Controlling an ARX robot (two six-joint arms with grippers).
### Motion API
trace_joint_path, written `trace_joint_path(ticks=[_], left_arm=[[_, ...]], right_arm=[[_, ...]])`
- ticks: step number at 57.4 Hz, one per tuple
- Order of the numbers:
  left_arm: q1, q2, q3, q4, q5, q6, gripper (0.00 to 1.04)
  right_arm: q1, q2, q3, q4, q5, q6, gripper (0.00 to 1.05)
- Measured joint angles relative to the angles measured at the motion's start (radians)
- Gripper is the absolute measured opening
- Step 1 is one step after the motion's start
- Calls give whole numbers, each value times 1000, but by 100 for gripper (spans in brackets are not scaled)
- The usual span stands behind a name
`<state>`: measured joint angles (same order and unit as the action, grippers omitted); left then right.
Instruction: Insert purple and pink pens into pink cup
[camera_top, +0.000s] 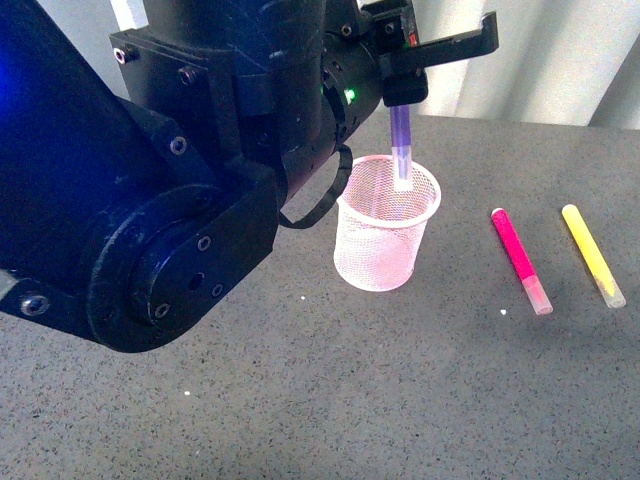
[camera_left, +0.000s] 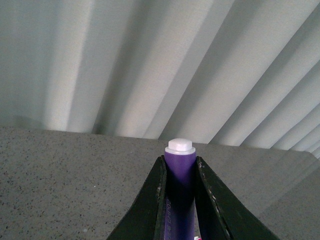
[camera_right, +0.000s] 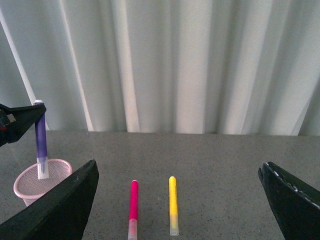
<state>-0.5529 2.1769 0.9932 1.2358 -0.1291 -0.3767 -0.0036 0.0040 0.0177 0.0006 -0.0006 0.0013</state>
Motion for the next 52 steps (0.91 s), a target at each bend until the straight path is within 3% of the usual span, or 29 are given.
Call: trace_joint_path(ticks=[29, 35, 45, 52], left_arm=[[13, 61, 16, 27, -6, -11, 13], [14, 59, 6, 29, 0, -10, 29], [32, -28, -77, 58, 39, -2, 74], [57, -104, -131, 58, 58, 1, 95]], right_arm=[[0, 0, 0, 0, 0, 0, 98], [0, 0, 0, 0, 0, 0, 98], [0, 0, 0, 0, 0, 0, 98], [0, 0, 0, 0, 0, 0, 98]])
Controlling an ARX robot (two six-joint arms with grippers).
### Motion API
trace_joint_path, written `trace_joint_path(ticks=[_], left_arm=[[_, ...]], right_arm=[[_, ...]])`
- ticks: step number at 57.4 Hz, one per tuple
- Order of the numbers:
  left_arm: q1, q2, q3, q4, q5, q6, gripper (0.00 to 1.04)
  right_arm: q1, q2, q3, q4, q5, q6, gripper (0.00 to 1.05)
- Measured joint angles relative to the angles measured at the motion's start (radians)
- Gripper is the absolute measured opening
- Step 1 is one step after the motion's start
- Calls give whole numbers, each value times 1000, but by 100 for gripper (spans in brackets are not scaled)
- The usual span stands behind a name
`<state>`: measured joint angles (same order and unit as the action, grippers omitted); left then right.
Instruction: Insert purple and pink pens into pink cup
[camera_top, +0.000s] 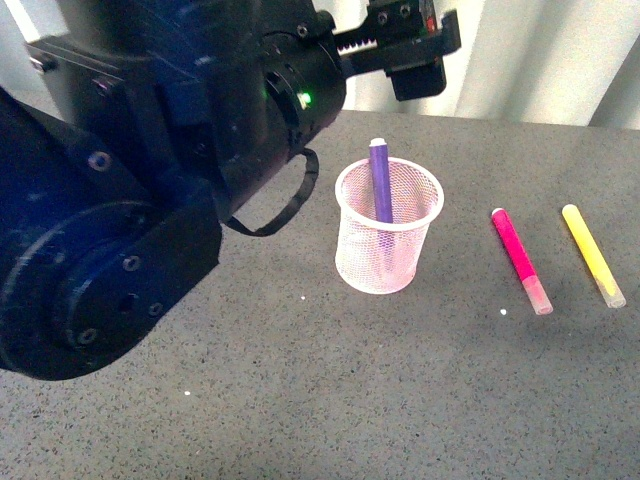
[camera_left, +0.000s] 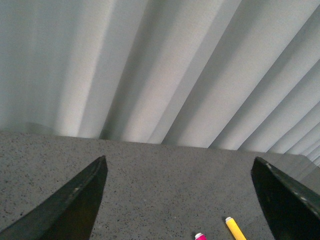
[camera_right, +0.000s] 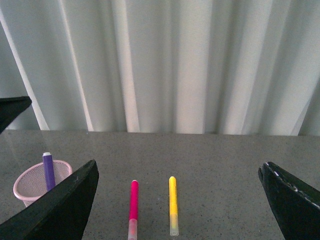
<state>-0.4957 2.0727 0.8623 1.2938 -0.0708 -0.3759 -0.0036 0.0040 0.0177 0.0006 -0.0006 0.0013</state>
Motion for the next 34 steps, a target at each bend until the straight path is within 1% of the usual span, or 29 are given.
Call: trace_joint_path(ticks=[1, 2, 5, 7, 9, 16, 18, 25, 29, 34], left_arm=[[6, -15, -10, -4, 5, 1, 99], [9, -23, -15, -8, 9, 1, 100], [31, -87, -54, -45, 44, 2, 97], [42, -119, -72, -67, 65, 6, 98], [58, -167, -99, -97, 101, 9, 98], [130, -322, -195, -131, 241, -2, 98], [164, -385, -227, -169, 288, -2, 98], [275, -549, -318, -243, 392, -6, 98], [371, -666, -392, -286, 467, 5, 98], [462, -750, -457, -286, 537, 2, 98]], right_arm=[[0, 0, 0, 0, 0, 0, 98], [0, 0, 0, 0, 0, 0, 98], [0, 0, 0, 0, 0, 0, 98], [0, 0, 0, 0, 0, 0, 98], [0, 0, 0, 0, 0, 0, 98], [0, 0, 0, 0, 0, 0, 98], [0, 0, 0, 0, 0, 0, 98], [0, 0, 0, 0, 0, 0, 98], [0, 0, 0, 0, 0, 0, 98], [0, 0, 0, 0, 0, 0, 98]])
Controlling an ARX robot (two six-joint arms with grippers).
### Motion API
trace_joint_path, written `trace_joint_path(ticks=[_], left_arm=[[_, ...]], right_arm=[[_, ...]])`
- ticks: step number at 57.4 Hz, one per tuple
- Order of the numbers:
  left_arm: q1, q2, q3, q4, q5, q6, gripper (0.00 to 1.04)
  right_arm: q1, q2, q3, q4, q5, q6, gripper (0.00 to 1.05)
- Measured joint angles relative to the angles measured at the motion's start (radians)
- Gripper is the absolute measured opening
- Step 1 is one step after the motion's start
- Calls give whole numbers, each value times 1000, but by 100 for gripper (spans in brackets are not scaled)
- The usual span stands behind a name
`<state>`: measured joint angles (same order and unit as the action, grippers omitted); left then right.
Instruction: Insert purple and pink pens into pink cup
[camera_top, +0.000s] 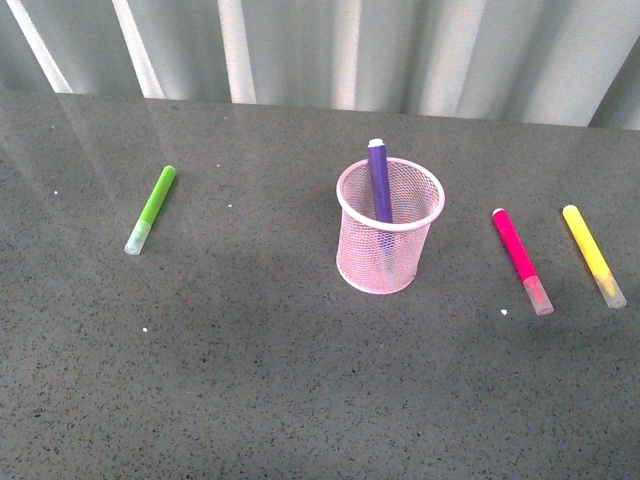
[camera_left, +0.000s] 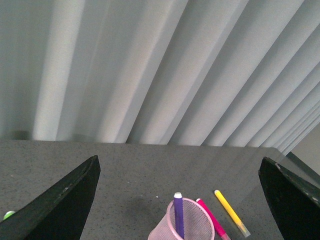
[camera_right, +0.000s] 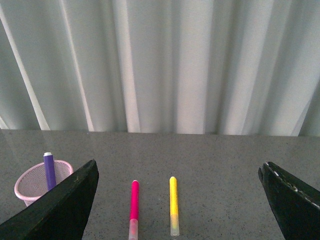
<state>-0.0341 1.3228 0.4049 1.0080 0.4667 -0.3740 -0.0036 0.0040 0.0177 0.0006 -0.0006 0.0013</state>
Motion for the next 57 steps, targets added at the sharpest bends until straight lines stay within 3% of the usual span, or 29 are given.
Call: trace_joint_path(ticks=[19, 23, 27, 36, 48, 55, 57], left_arm=[[288, -25, -128, 74, 126, -81, 98], [289, -80, -176, -3, -130, 87, 81], [270, -153, -229, -34, -243, 247, 65], [218, -213, -299, -7, -286, 332, 40], [163, -380, -357, -126, -346, 354, 3], [130, -504, -380, -230, -372, 363, 4], [92, -547, -383, -268, -429, 365, 4]], right_arm=[[0, 0, 0, 0, 0, 0, 98], [0, 0, 0, 0, 0, 0, 98], [0, 0, 0, 0, 0, 0, 98], [0, 0, 0, 0, 0, 0, 98], [0, 0, 0, 0, 0, 0, 98], [0, 0, 0, 0, 0, 0, 98], [0, 0, 0, 0, 0, 0, 98]])
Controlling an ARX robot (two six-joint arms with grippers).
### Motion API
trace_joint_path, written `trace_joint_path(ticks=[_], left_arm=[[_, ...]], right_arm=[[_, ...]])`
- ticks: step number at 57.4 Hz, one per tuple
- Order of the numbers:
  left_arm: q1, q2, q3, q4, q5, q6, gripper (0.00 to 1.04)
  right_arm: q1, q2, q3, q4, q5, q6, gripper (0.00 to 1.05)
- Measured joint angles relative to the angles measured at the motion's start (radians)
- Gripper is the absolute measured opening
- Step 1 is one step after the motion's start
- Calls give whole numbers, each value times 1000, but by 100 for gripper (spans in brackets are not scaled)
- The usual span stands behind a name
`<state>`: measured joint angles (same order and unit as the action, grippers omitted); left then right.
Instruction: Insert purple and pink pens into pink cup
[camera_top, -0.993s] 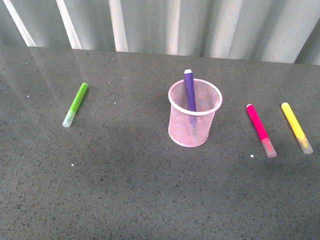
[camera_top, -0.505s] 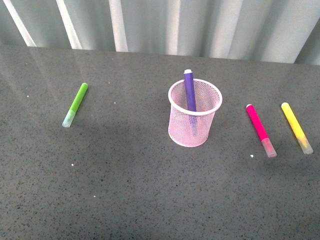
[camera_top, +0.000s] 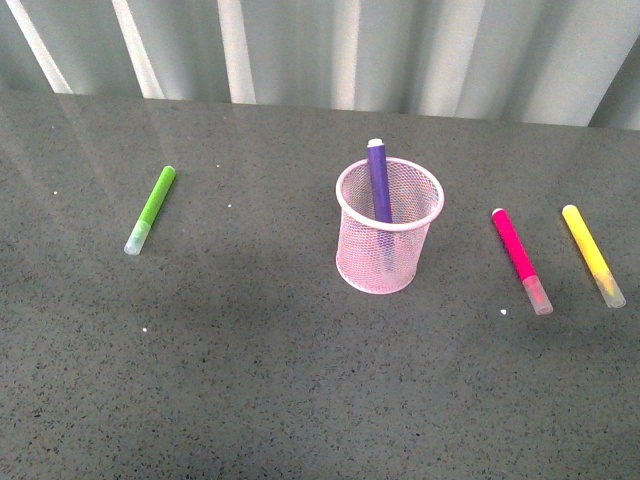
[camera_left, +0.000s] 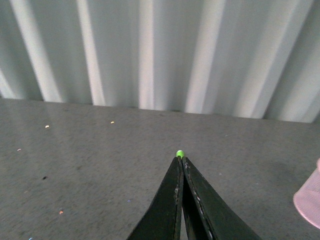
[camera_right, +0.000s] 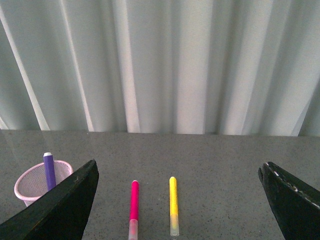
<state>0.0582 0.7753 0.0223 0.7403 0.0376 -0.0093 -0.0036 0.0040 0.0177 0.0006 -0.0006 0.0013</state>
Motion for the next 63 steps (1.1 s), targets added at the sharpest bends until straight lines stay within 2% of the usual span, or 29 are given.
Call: trace_joint_path(ticks=[3, 10, 37, 63], left_arm=[[-33, -42, 0, -34, -32, 1, 4], [-56, -130, -1, -111, -35, 2, 4], [-56, -412, -2, -375, -37, 2, 4], [-56, -563, -2, -524, -37, 2, 4]], right_arm=[[0, 0, 0, 0, 0, 0, 98], [0, 0, 0, 0, 0, 0, 98], [0, 0, 0, 0, 0, 0, 98], [0, 0, 0, 0, 0, 0, 98]])
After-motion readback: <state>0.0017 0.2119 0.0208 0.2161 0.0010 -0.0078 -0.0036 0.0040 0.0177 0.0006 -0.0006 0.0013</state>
